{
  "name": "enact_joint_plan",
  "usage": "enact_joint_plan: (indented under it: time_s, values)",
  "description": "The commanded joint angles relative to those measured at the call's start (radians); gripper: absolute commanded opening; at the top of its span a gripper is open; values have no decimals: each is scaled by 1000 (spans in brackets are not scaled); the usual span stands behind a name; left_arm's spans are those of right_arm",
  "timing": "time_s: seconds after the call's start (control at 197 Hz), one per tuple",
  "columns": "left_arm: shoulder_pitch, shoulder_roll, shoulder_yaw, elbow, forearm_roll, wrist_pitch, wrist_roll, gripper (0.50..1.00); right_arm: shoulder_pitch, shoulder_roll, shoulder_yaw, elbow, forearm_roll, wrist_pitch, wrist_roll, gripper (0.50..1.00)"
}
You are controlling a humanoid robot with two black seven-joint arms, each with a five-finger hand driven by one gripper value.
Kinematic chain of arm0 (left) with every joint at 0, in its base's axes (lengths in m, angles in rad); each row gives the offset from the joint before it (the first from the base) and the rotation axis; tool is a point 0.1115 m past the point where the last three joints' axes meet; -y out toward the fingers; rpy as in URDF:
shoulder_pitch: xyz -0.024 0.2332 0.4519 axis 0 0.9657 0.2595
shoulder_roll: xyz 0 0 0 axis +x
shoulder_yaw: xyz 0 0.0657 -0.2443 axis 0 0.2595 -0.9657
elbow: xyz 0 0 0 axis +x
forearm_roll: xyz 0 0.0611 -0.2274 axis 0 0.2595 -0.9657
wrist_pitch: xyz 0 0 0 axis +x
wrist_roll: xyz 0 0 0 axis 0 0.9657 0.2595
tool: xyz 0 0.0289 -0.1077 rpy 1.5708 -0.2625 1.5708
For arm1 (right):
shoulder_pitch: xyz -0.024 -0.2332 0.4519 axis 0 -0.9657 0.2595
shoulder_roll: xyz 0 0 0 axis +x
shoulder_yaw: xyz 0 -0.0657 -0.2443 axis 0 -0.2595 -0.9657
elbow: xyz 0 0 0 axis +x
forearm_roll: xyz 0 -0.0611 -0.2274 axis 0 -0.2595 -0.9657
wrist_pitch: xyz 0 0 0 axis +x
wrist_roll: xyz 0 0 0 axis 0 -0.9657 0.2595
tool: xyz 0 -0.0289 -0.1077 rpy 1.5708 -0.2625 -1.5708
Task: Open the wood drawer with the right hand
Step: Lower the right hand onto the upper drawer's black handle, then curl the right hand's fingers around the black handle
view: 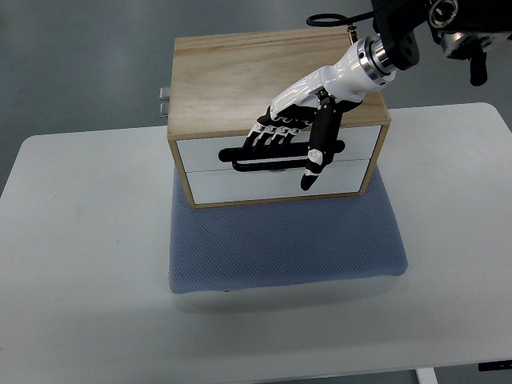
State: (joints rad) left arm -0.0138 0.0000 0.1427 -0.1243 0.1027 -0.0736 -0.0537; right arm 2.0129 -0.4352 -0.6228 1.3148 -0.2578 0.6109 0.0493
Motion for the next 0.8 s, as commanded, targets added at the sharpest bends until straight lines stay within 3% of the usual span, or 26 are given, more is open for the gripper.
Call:
enact_joint_plan:
  time_s: [0.0, 0.36, 0.795]
  values:
    - [0, 0, 0, 0, 0, 0, 0, 1000, -14, 10, 0, 0, 0, 0, -20, 944]
    - [0, 0, 0, 0, 0, 0, 0, 1000, -14, 18, 0, 0, 75, -49, -95, 944]
    - [0, 0, 0, 0, 0, 0, 0, 1000, -60, 49, 0, 0, 137, -137, -121, 944]
